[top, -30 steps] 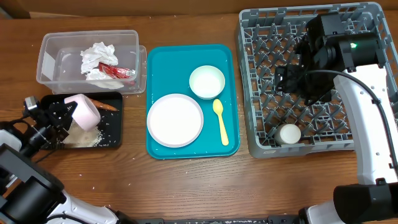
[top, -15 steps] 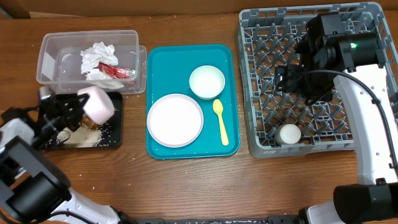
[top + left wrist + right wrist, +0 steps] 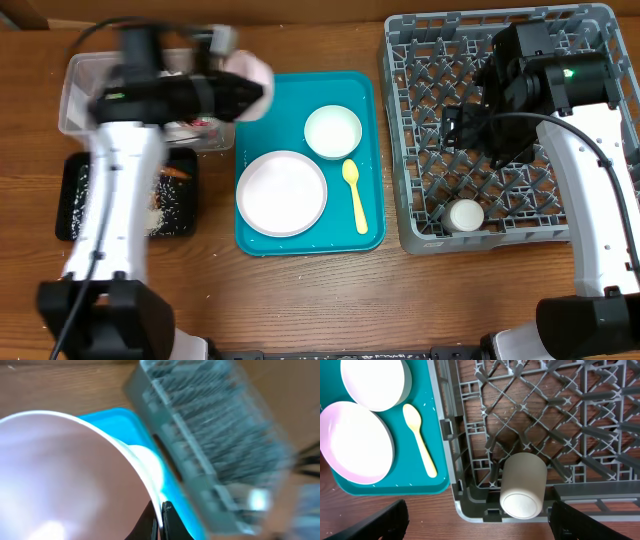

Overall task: Sort waste into correct bins and load items into the dishwasher
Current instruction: 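Carry the empty bowl back and set it on the teal tray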

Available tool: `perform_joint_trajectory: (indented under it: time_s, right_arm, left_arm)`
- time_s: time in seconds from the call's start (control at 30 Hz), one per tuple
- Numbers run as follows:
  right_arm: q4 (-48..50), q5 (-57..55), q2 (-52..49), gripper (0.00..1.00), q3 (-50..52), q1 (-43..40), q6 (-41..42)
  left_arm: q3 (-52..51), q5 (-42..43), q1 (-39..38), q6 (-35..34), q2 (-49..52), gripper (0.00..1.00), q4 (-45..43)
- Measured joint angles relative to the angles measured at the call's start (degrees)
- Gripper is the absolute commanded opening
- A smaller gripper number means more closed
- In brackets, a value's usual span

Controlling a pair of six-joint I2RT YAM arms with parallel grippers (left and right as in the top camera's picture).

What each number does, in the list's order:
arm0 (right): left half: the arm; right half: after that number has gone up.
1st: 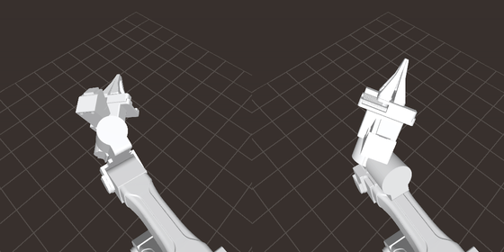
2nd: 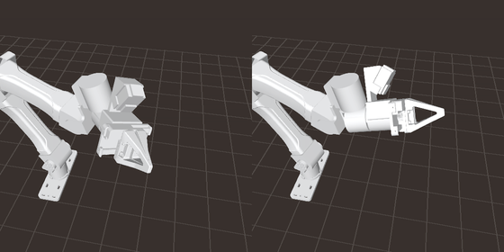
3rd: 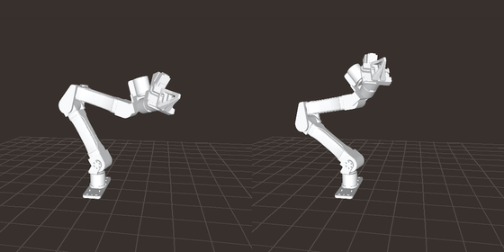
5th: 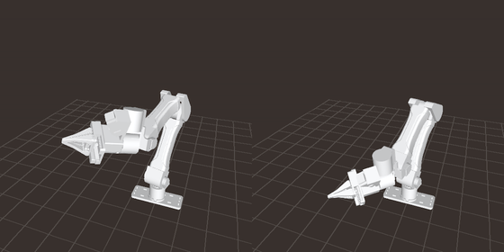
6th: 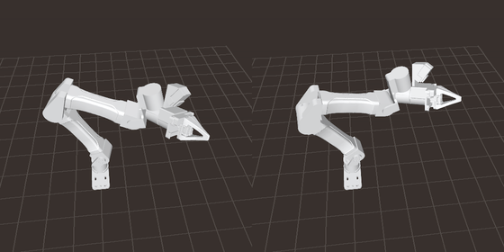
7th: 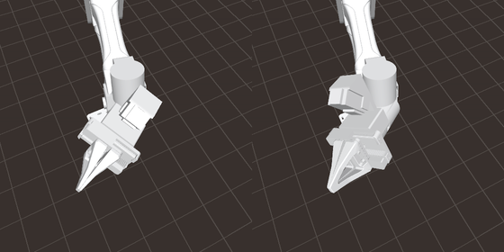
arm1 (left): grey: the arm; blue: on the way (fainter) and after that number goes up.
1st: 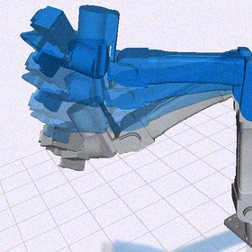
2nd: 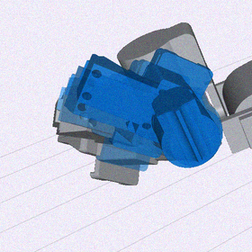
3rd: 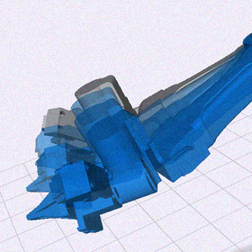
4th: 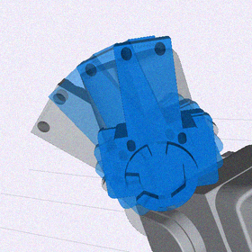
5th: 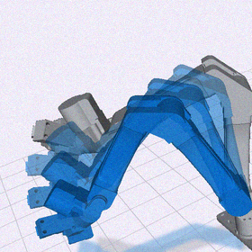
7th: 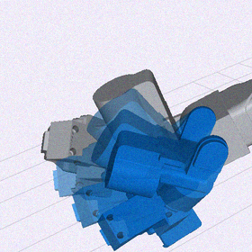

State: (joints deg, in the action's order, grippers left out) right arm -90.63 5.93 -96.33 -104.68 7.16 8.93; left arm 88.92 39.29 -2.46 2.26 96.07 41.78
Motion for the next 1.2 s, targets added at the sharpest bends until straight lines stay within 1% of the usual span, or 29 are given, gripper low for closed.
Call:
perform_joint_trajectory:
  time_s: [0.07, 0.17, 0.27, 0.37, 0.5, 0.63, 0.7, 0.77, 0.8, 0.87, 0.9, 1.0, 1.03, 1.1, 1.2]
  right_arm:
    - [0.0, 0.0, 0.0, 0.93, 0.0, 0.0, 0.0]
    - [0.0, 0.0, 0.0, 0.93, 0.0, 0.0, 0.0]
    - [0.0, 0.0, 0.0, 0.93, 0.0, 0.0, 0.0]
    - [0.0, 0.0, 0.0, 0.93, 0.0, 0.0, 0.0]
    - [0.0, 0.0, 0.0, 0.93, 0.0, 0.0, 0.0]
    - [0.0, 0.0, 0.0, 0.93, 0.0, 0.0, 0.0]
    - [0.0, 0.0, 0.0, 0.93, 0.0, 0.0, 0.0]
    - [0.0, 0.0, 0.0, 0.93, 0.0, 0.0, 0.0]
    - [0.0, 0.0, 0.0, 0.93, 0.0, 0.0, 0.0]
    - [0.0, 0.0, 0.0, 0.93, 0.0, 0.0, 0.0]
    - [0.0, 0.0, 0.0, 0.93, 0.0, 0.0, 0.0]
    - [0.0, 0.0, 0.0, 0.93, 0.0, 0.0, 0.0]
    - [0.0, 0.0, 0.0, 0.93, 0.0, 0.0, 0.0]
    - [0.0, 0.0, 0.0, 0.93, 0.0, 0.0, 0.0]
    - [0.0, 0.0, 0.0, 0.93, 0.0, 0.0, 0.0]
  left_arm:
    - [0.0, -11.0, -5.9, 0.0, 1.0, 0.04, -2.5]
    - [0.0, -25.0, -11.9, 0.0, 3.8, 0.04, -7.0]
    - [0.0, -34.6, -15.0, 0.0, 7.6, 0.04, -9.7]
    - [0.0, -40.1, -15.9, -0.1, 12.0, 0.04, -11.4]
    - [0.0, -43.3, -15.9, -1.1, 16.9, 0.04, -11.9]
    - [-0.1, -43.5, -15.9, -2.0, 20.9, 0.04, -11.9]
    - [-0.1, -43.1, -15.9, -2.2, 22.6, 0.16, -11.9]
    - [-0.1, -42.9, -15.9, -2.5, 23.7, 0.46, -11.8]
    - [-0.1, -42.9, -15.9, -2.7, 24.1, 0.53, -11.8]
    - [-0.1, -42.8, -15.9, -3.1, 24.6, 0.63, -11.6]
    - [-0.1, -42.7, -15.9, -3.4, 24.7, 0.66, -11.6]
    - [0.2, -42.8, -15.9, -3.8, 24.7, 0.70, -10.6]
    - [0.8, -42.7, -15.9, -3.8, 24.7, 0.70, -8.9]
    - [3.5, -42.8, -15.9, -3.8, 24.7, 0.71, -2.9]
    - [11.1, -42.7, -15.9, -3.8, 24.7, 0.64, 7.2]
